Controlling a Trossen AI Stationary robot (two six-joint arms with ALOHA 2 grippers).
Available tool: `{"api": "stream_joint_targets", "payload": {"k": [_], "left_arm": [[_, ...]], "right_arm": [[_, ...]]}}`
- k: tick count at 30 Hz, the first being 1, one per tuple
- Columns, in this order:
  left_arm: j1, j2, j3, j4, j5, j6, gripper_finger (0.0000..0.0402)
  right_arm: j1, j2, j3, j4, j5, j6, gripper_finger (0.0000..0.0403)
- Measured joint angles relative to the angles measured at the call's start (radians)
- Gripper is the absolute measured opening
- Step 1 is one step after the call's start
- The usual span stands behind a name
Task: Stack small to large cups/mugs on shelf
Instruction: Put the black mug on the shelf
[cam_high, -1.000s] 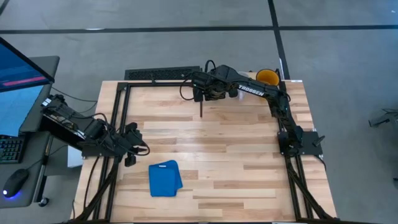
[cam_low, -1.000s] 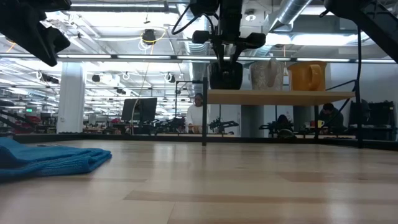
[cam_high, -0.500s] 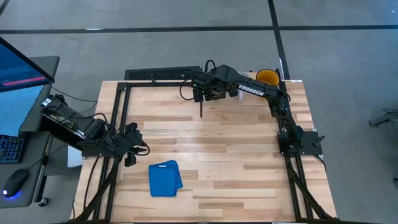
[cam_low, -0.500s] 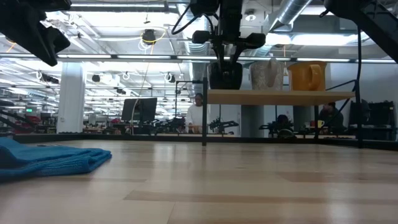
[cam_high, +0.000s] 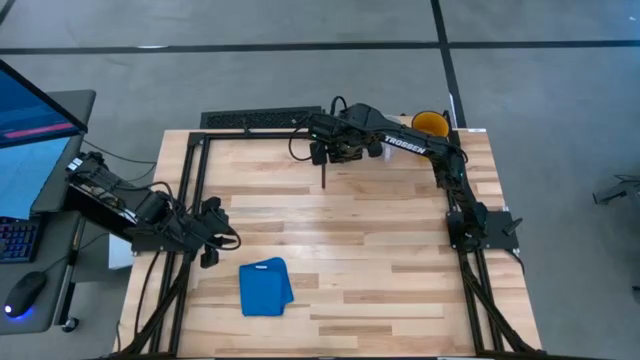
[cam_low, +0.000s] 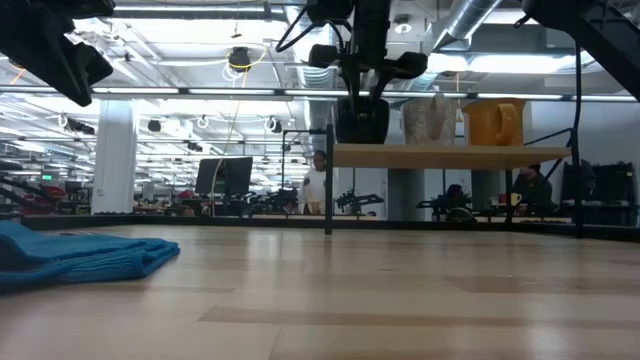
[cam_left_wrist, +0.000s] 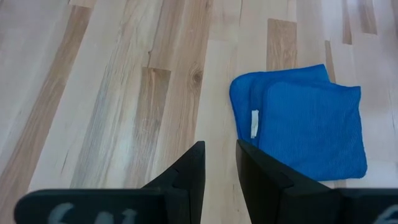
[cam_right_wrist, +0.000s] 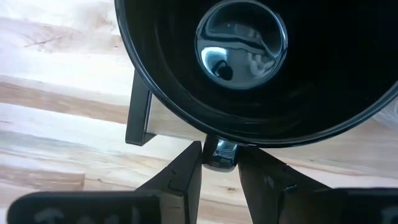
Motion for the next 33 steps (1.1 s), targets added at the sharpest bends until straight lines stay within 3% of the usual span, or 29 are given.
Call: {"api": "stream_joint_targets", "payload": {"k": [23,33], "left_arm": [[0.0,0.0,0.0,-0.002,0.002,0.0,0.0082],[0.0,0.0,0.0,-0.002,0.002,0.0,0.0082]], "right_arm": [[-0.002,-0.001,0.0,0.0,-0.026,0.013,0.0126],[0.0,-0.001,0.0,0.0,-0.008,0.02,0.0191]]}}
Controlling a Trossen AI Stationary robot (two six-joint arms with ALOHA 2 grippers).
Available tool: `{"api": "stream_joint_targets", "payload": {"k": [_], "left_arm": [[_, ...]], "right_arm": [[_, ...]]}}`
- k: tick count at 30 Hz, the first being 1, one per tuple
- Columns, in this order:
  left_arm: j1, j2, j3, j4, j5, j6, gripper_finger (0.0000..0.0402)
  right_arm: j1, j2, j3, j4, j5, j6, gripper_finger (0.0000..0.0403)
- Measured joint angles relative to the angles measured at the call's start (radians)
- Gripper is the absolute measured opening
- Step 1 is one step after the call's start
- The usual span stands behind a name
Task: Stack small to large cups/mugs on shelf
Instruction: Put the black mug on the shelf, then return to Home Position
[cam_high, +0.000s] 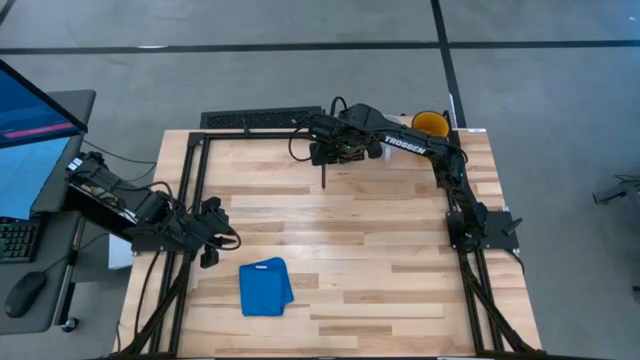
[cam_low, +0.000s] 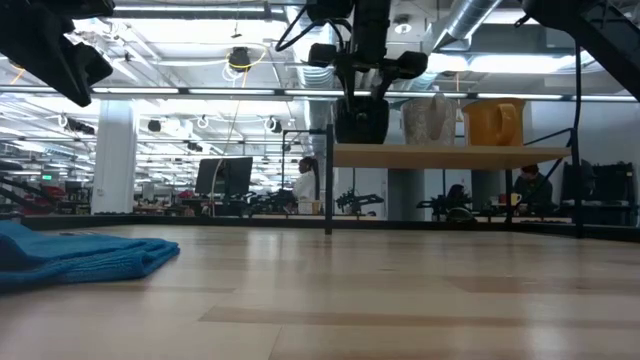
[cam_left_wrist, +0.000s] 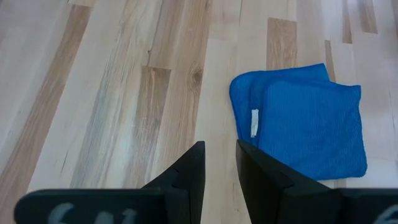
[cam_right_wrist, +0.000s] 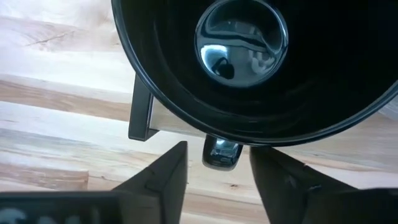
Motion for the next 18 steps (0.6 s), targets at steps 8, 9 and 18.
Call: {"api": "stream_joint_targets", "payload": {"k": [8,9,18], "left_arm": [[0.0,0.0,0.0,0.0,0.0,0.0,0.0082],[0.0,0.0,0.0,0.0,0.0,0.0,0.0082],[0.0,0.0,0.0,0.0,0.012,0.0,0.0082]], "right_arm": [[0.0,0.0,0.0,0.0,-0.019,0.0,0.0254],[0.0,0.0,0.0,0.0,-0.031,-0.001,0.0257],[0.028,-0.003,0.0,0.0,-0.209,-0.018,0.026]]}}
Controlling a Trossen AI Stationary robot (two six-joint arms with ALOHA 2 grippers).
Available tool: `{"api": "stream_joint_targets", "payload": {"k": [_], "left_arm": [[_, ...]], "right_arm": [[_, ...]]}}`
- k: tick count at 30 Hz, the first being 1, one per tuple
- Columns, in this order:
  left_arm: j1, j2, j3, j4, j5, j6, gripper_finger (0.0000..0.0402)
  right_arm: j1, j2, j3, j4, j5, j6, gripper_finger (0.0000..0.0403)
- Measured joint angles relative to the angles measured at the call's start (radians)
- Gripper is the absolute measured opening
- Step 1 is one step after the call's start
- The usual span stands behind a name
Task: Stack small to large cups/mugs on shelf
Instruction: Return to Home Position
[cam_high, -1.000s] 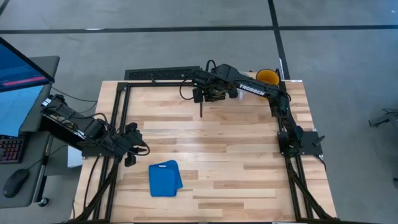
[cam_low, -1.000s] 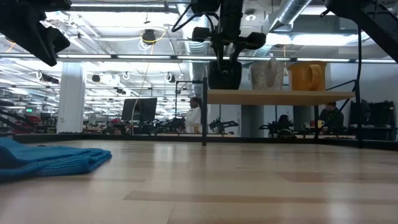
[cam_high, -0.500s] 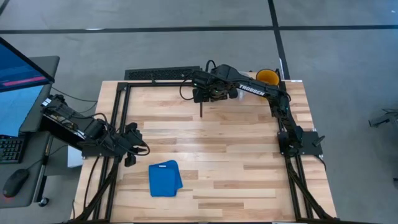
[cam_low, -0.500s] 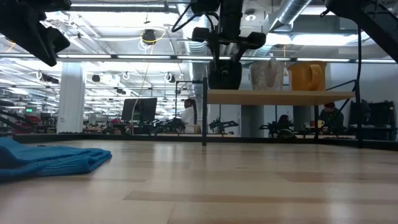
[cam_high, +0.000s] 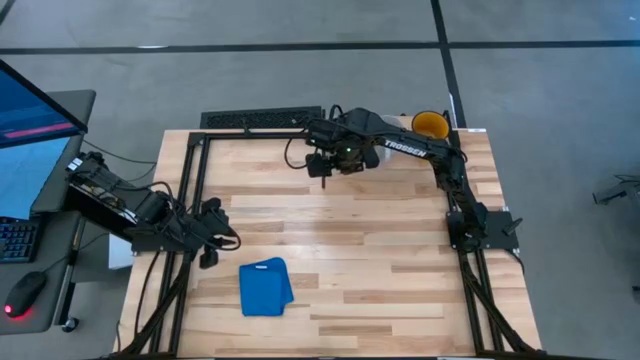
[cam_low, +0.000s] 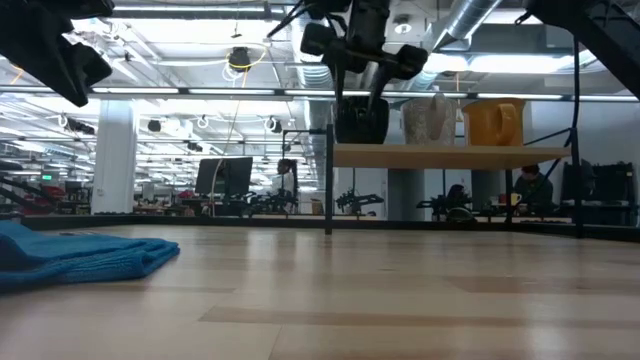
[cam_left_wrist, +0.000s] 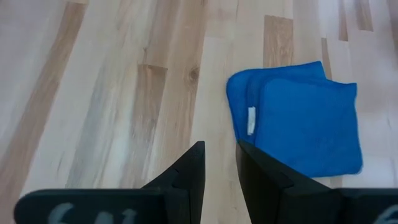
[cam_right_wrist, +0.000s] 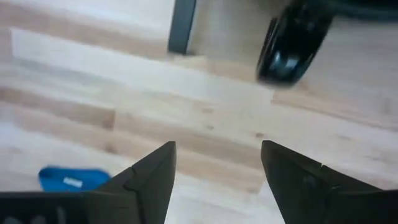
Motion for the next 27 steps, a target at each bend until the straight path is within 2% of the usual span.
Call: {"api": "stream_joint_targets", "payload": {"k": [4,11,14,17,21,24,27], "left_arm": [[0.0,0.0,0.0,0.0,0.03,0.0,0.0082],[0.0,0.0,0.0,-0.001,0.047,0.005,0.0082],[0.0,0.0,0.0,0.003,0.034,0.019,0.0082],[0.0,0.0,0.0,0.017,0.022,0.029,0.0082],[0.0,0.0,0.0,0.035,-0.014,0.044,0.0082],[0.0,0.0,0.0,0.055,-0.023,0.067,0.0082],[0.0,0.0,0.0,0.097,-0.025,0.098,0.0082]], "right_arm": [[0.024,-0.015,0.002,0.0,-0.048,0.017,0.026],[0.131,-0.079,0.001,0.003,-0.247,-0.004,0.026],[0.196,-0.133,0.013,-0.001,-0.261,-0.03,0.026],[0.275,-0.208,0.014,0.007,-0.155,-0.023,0.026],[0.389,-0.318,0.015,0.034,0.092,0.031,0.026],[0.461,-0.396,0.016,0.034,0.188,0.019,0.026],[0.565,-0.441,0.016,0.035,0.45,-0.047,0.026]]}}
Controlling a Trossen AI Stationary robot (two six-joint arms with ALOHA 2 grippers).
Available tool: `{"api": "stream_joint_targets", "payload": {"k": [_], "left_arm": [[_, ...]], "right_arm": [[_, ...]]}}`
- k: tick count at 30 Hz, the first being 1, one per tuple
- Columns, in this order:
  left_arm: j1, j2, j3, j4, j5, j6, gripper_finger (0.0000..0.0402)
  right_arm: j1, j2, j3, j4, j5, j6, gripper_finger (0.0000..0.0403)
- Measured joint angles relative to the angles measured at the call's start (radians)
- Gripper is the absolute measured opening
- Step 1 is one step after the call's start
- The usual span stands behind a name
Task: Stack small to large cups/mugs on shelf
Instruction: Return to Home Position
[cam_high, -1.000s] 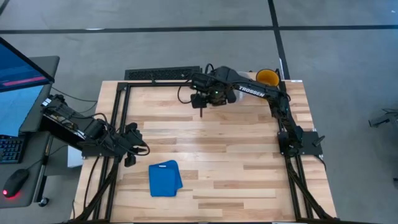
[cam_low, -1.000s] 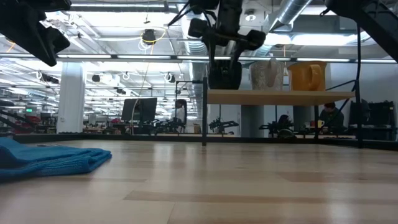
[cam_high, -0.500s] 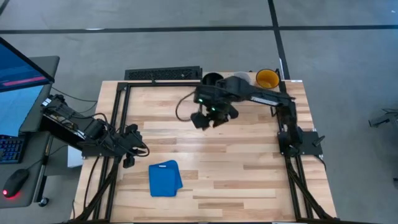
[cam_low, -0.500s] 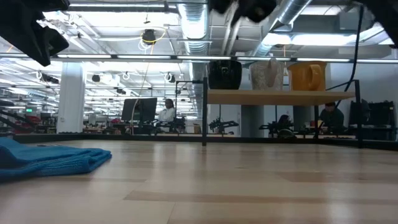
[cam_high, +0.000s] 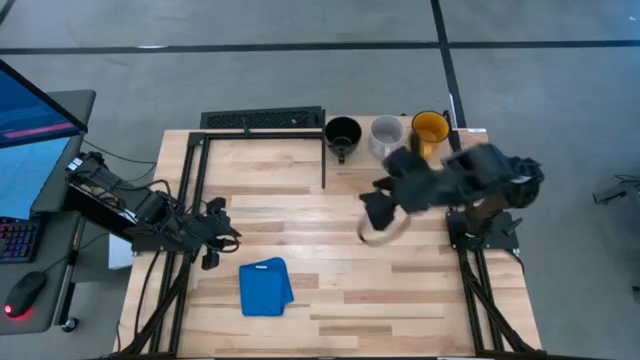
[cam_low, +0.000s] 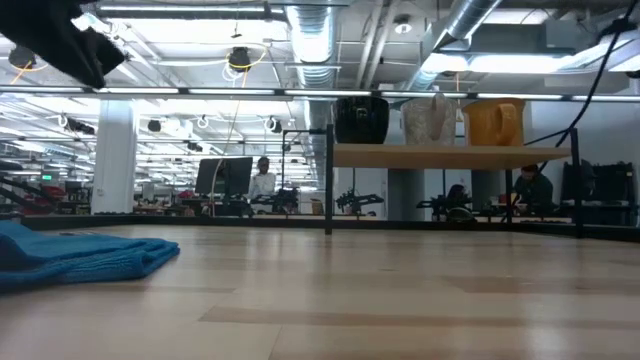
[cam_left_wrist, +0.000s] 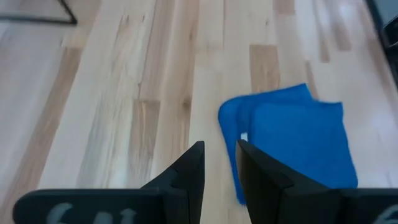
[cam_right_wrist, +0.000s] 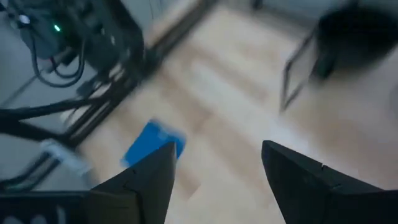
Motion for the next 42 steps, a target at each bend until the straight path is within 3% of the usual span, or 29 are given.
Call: {"api": "stream_joint_targets", "payload": {"k": [3,6,17,23,31,37,42], "left_arm": [[0.0,0.0,0.0,0.052,-0.021,0.036,0.0082],[0.0,0.0,0.0,0.124,-0.087,0.04,0.0082],[0.0,0.0,0.0,0.404,-0.391,0.068,0.0082],[0.0,0.0,0.0,0.475,-0.555,0.059,0.0082],[0.0,0.0,0.0,0.473,-0.613,-0.005,0.0082],[0.0,0.0,0.0,0.472,-0.675,0.027,0.0082],[0.013,0.0,0.0,0.472,-0.67,0.028,0.0082]], "right_arm": [[0.092,-0.026,-0.001,-0.001,0.228,-0.102,0.026],[0.146,-0.069,-0.002,-0.005,0.304,-0.16,0.026],[0.271,-0.307,-0.002,-0.035,0.263,-0.47,0.026],[0.326,-0.43,-0.091,-0.034,0.273,-0.561,0.026],[0.331,-0.659,-0.469,0.017,0.341,-0.479,0.026],[0.332,-0.9,-0.854,0.29,0.334,-0.509,0.026],[0.331,-1.132,-1.162,0.584,0.258,-0.641,0.026]]}}
